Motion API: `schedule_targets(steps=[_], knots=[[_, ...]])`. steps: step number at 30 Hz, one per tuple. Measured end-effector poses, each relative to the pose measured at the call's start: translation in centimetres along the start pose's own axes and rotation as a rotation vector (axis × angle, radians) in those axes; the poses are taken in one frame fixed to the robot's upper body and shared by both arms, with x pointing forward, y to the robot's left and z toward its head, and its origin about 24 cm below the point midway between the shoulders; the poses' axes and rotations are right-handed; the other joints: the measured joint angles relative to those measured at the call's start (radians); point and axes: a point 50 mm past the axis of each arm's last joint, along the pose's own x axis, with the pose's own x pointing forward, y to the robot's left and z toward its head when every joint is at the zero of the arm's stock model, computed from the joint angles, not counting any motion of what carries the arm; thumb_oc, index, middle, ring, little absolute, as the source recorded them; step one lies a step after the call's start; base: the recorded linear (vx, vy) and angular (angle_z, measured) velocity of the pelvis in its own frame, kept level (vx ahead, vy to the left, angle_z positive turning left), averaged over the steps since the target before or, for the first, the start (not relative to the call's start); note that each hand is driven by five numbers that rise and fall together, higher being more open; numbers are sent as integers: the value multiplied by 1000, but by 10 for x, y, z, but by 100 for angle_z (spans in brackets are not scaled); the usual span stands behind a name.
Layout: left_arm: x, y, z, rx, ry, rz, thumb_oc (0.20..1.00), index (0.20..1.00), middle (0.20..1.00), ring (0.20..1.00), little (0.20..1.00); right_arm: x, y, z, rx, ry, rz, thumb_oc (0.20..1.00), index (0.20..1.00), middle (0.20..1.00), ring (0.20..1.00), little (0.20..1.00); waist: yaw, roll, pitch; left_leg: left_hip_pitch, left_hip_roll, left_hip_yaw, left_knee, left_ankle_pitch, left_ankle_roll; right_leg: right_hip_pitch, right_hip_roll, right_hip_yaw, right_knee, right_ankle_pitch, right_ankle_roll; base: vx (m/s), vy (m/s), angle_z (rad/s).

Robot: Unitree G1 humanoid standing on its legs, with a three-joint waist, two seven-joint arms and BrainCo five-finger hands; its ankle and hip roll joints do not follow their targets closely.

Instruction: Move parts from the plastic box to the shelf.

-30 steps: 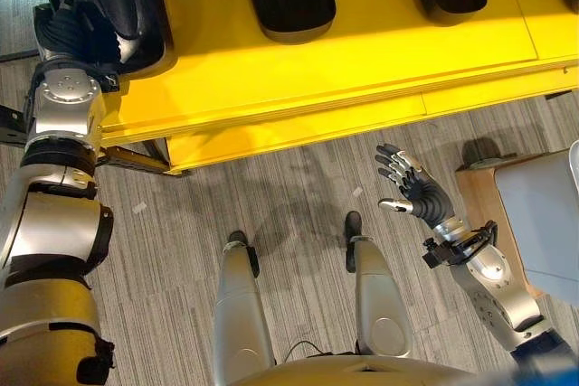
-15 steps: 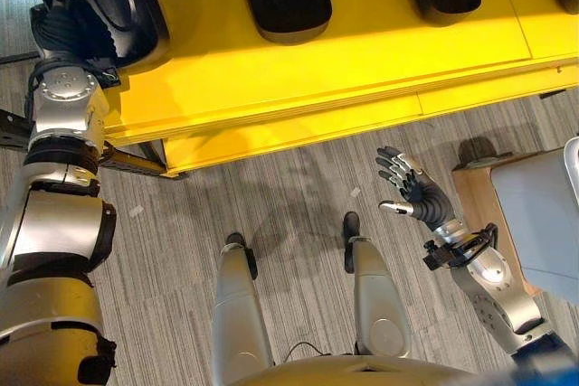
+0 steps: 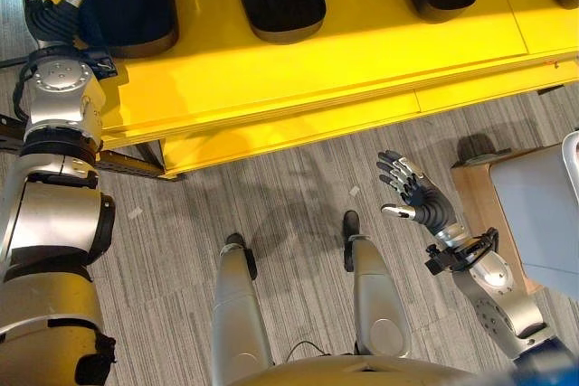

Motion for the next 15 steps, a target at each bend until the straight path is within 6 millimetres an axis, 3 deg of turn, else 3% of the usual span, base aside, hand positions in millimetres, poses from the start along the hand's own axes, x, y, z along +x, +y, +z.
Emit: schedule_targets(steps=[15], knots=[[2,9,-1,-41,13,-3,1000,1000,1000,1000,1000,0,-6,4,-24,3,2,1000,1000,1000,1000,1000,37,33,-9,69,-3,-2,-48,16,-13,36,-7,-3,30,-28,-1,0,-4,2]])
